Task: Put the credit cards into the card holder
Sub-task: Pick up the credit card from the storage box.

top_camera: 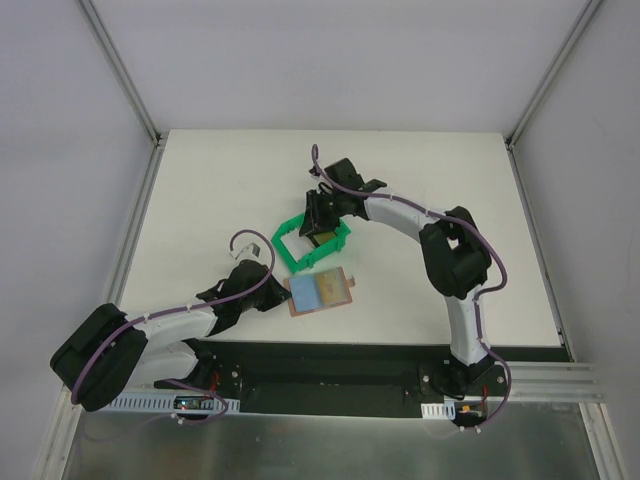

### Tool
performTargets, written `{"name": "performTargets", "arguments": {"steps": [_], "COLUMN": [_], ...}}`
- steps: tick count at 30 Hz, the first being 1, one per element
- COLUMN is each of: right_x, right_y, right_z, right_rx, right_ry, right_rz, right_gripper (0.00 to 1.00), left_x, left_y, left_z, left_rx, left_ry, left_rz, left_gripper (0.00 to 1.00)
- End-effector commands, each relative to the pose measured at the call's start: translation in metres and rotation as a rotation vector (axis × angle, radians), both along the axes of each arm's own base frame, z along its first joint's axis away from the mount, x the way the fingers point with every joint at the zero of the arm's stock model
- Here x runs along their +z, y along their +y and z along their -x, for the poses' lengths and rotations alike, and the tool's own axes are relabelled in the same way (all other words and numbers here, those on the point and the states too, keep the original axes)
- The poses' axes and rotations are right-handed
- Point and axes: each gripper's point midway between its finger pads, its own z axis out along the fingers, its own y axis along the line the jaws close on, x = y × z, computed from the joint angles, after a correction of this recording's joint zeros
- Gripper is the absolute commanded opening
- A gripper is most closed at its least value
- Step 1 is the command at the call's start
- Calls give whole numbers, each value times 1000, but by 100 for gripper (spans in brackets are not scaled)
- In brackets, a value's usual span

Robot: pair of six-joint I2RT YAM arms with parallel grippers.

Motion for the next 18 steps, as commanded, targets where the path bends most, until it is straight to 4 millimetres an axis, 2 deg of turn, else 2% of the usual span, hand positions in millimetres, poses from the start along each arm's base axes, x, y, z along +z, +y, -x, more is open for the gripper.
{"name": "performTargets", "arguments": {"steps": [1, 9, 10, 11, 12, 13, 16, 18], "right_x": [42, 37, 37, 36, 35, 34, 31, 24], "right_y": [1, 1, 1, 0, -1, -1, -2, 0], "right_z": [-3, -2, -3, -4, -5, -6, -11, -11], "right_rx": [2, 7, 6, 4, -4, -2, -4, 8], "right_ry": [-55, -38, -41, -41, -46, -52, -62, -45], "right_rz": [-73, -70, -71, -66, -60, -54, -45, -37], "right_gripper": [24, 11, 15, 25, 40, 47, 61, 66], "left_x": [-13, -14, -14, -13, -14, -15, -15, -14], "left_y": [9, 9, 9, 9, 9, 9, 10, 10], "left_z": [7, 7, 7, 7, 7, 8, 8, 8], "left_rx": [-19, -20, -21, -23, -22, -23, -21, -22], "left_ry": [41, 45, 44, 43, 43, 46, 46, 43], "left_rz": [-62, -65, -66, -63, -64, -65, -65, -64], "left_gripper": [0, 0, 0, 0, 0, 0, 0, 0]}}
